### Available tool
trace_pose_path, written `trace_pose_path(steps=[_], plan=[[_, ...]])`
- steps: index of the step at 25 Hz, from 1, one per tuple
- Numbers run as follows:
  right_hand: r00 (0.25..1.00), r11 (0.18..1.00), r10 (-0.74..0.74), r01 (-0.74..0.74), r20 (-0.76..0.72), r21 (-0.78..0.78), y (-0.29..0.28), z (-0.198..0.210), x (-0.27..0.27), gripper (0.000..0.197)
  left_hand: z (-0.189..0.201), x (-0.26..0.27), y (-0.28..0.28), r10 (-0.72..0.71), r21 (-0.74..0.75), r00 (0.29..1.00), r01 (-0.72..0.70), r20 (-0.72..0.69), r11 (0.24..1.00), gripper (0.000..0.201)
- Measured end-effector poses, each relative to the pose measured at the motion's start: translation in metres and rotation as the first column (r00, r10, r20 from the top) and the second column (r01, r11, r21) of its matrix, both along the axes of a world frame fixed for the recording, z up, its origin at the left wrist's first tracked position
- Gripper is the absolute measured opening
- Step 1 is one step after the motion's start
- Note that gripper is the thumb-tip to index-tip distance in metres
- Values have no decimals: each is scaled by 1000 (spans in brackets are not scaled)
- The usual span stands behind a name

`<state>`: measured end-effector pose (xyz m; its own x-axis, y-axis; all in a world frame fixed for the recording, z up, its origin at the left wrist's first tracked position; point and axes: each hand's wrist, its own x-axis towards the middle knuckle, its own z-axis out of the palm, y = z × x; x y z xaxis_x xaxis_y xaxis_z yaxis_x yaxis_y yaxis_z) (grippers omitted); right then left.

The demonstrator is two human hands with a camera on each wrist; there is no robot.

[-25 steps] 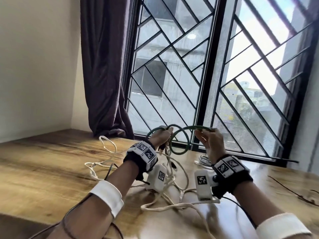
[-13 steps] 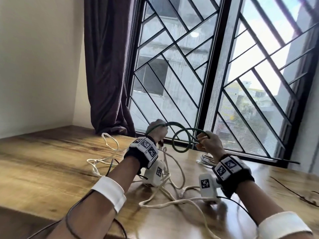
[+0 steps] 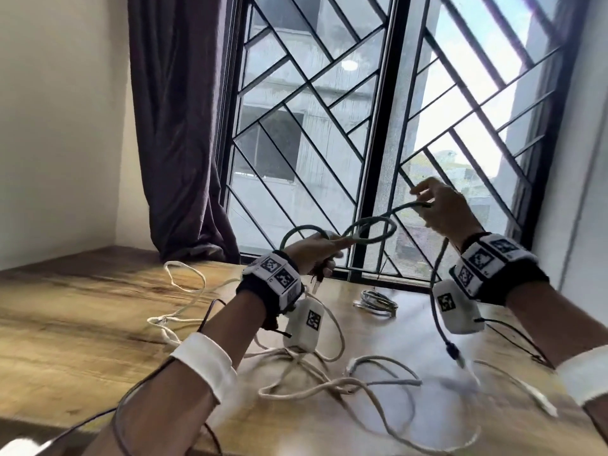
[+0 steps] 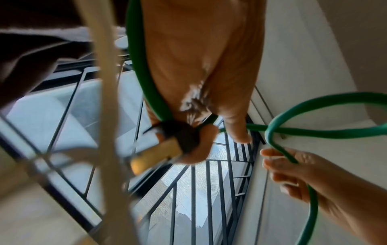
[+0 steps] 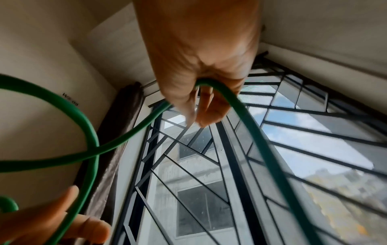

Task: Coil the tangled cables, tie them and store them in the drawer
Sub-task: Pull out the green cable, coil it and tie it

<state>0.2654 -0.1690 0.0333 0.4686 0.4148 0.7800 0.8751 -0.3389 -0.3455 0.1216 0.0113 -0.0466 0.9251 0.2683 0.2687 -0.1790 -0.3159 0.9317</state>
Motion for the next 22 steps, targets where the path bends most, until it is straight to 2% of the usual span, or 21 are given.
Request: trace_pose_path(steps=[1, 3, 5, 7, 8, 9, 11, 12, 13, 14, 15, 16, 17, 18, 19, 20, 22], plan=[[999, 983, 40, -40, -8, -182, -4, 2, -4, 33, 3, 1, -3, -51, -41, 998, 50, -29, 998, 23], [972, 846, 143, -219, -189, -486, -11, 2, -13, 50, 9, 5, -10, -70, -70, 996, 66, -63, 995, 20], [922, 735, 156, -348, -355, -581, -13, -3, -24, 48, 16, 7, -16, -69, -56, 992, 63, -102, 996, 23], [900, 734, 156, -382, -407, -561, -9, -10, -28, 51, 20, 10, -22, -48, -79, 993, 39, -111, 996, 28], [921, 746, 130, -335, -367, -575, -6, -15, -29, 60, 21, 12, -23, -13, -117, 995, 1, -99, 993, 29], [963, 761, 84, -228, -256, -607, -3, -19, -31, 70, 20, 14, -21, 27, -173, 996, -41, -82, 984, 30], [999, 824, 33, -6, 37, -566, -7, -24, -40, 80, 18, 16, -14, 98, -290, 994, -109, -52, 951, 33], [990, 874, 79, -12, 116, -486, -12, -25, -49, 77, 17, 16, -10, 134, -340, 990, -141, -42, 930, 33], [980, 893, 163, -97, 116, -439, -18, -26, -64, 68, 18, 13, -6, 173, -382, 984, -173, -35, 908, 34], [965, 858, 258, -212, 35, -467, -25, -29, -80, 58, 19, 10, 0, 215, -418, 976, -205, -25, 885, 34], [941, 755, 317, -324, -116, -570, -30, -34, -98, 50, 22, 7, 4, 246, -455, 969, -223, -11, 862, 34], [920, 606, 286, -391, -269, -693, -32, -44, -111, 47, 25, 6, 9, 259, -495, 966, -222, 7, 840, 34], [912, 456, 202, -411, -358, -790, -30, -58, -122, 52, 27, 3, 11, 241, -530, 970, -190, 28, 826, 36], [919, 337, 130, -393, -371, -855, -25, -72, -128, 65, 30, 1, 15, 213, -539, 976, -152, 54, 829, 35], [929, 258, 84, -370, -361, -893, -17, -89, -131, 81, 32, -3, 17, 191, -536, 979, -125, 70, 835, 32], [936, 226, 60, -351, -347, -909, -8, -104, -132, 96, 35, -9, 17, 189, -526, 979, -120, 79, 842, 31], [944, 231, 41, -327, -326, -917, 12, -123, -131, 113, 44, -26, 14, 259, -516, 962, -178, 90, 838, 30]])
